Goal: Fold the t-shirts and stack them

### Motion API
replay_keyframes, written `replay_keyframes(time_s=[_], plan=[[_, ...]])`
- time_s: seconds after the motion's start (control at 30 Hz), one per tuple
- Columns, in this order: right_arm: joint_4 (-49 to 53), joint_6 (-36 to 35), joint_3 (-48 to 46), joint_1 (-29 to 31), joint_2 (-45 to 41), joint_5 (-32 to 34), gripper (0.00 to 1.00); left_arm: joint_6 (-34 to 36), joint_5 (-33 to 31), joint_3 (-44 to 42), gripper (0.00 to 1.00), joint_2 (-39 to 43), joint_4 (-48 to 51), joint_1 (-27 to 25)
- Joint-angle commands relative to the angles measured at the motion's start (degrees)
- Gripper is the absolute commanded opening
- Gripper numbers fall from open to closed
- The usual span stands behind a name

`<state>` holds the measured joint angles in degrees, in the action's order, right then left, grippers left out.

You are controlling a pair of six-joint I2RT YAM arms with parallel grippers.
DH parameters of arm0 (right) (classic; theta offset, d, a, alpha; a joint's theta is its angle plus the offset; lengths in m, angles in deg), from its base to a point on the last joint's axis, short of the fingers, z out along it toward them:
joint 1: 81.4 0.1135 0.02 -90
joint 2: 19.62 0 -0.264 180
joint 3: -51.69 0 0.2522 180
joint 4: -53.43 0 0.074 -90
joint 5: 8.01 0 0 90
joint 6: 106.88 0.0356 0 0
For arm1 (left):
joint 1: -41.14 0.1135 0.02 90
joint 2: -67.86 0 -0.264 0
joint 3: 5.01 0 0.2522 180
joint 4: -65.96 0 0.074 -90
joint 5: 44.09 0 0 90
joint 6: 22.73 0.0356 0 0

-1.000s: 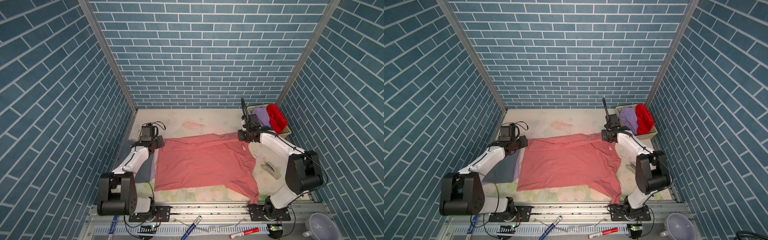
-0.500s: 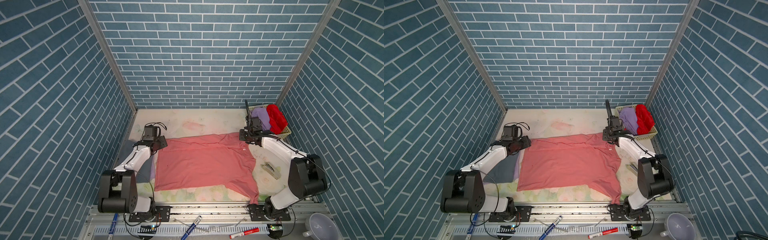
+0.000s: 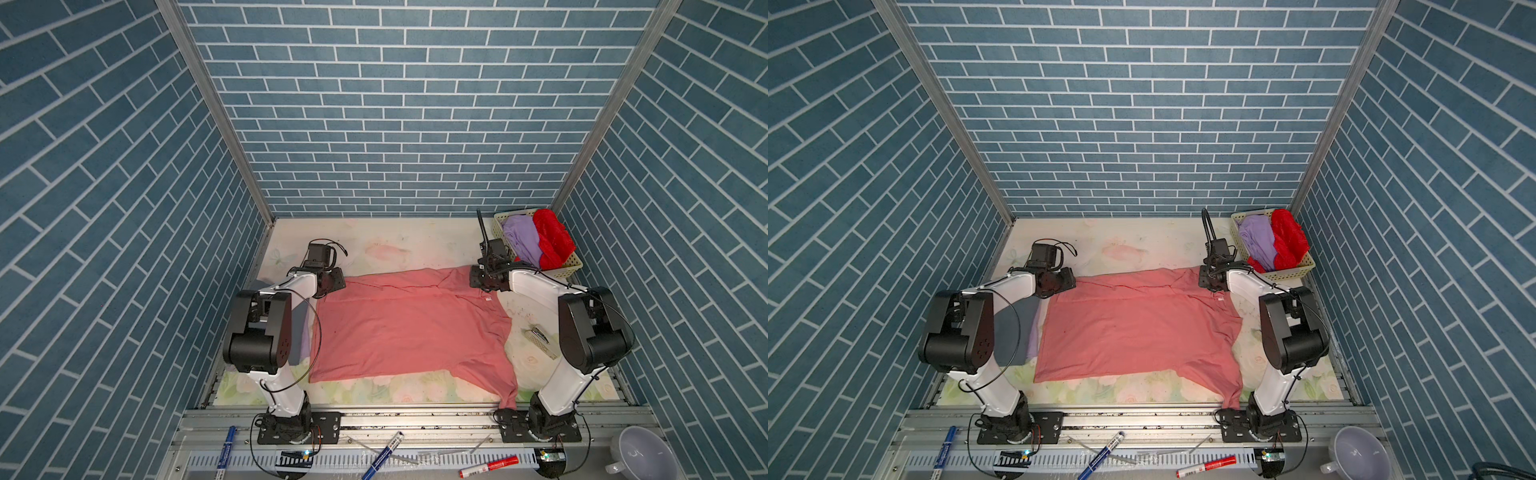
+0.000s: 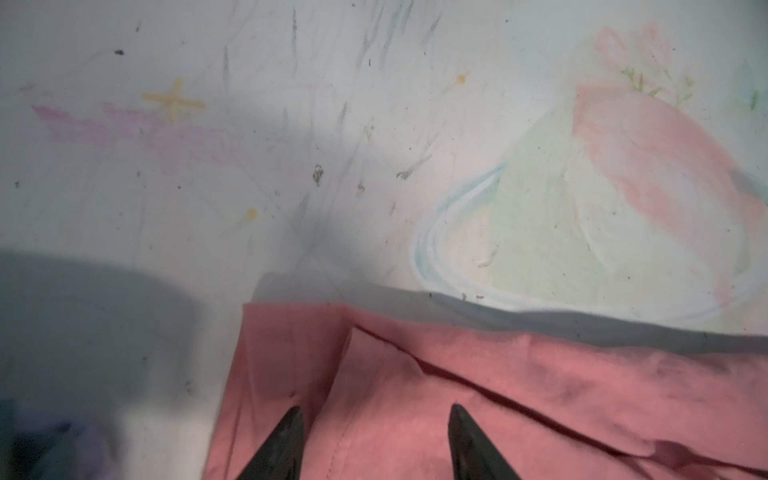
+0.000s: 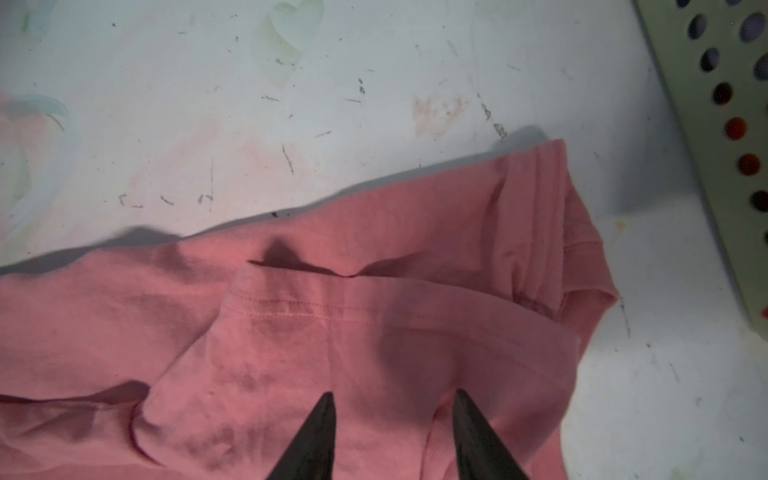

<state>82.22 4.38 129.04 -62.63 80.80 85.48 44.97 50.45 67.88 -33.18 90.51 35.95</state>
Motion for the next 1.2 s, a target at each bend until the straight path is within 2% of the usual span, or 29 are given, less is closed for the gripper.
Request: replay_keyframes(time_s=[0.0,0.2,0.27,0.63,0.9,1.07,1.13,1.17], plan=[[1.21,1.25,3.04,0.13,0.73,1.94,0.47,1.78,-1.11,1.66,0.53,-1.84,-0.33,-0.33],[1.79,0.54,3.47,0.09,2.01,2.92,0.47,3.57,-1.87,2.28,0.49,-4.09,-2.08,-0.96],[1.63,0.59,3.22,0.04,2.36,3.10,0.47,3.91,-2.07,2.95,0.44,-4.84,-1.61,-0.96],[0.80,1.22,1.38,-0.13,2.98,3.16,0.47,4.30,-3.66,0.28,0.00,0.51,-2.50,-1.05],[1.72,1.33,1.07,-0.22,2.68,3.25,0.45,4.67,-3.33,-5.37,0.00,11.81,0.52,-1.75],[3.64,1.41,-0.34,-0.15,0.79,4.68,0.44,1.54,-6.14,-12.15,0.00,22.24,6.18,-2.49],[4.60,1.42,-1.74,-0.21,-1.12,5.51,0.44,-0.22,-8.84,-15.58,0.06,26.96,9.46,-2.54],[5.26,1.59,-2.27,-0.22,-2.17,6.02,0.44,-1.38,-10.11,-17.04,0.15,29.12,11.10,-2.54]])
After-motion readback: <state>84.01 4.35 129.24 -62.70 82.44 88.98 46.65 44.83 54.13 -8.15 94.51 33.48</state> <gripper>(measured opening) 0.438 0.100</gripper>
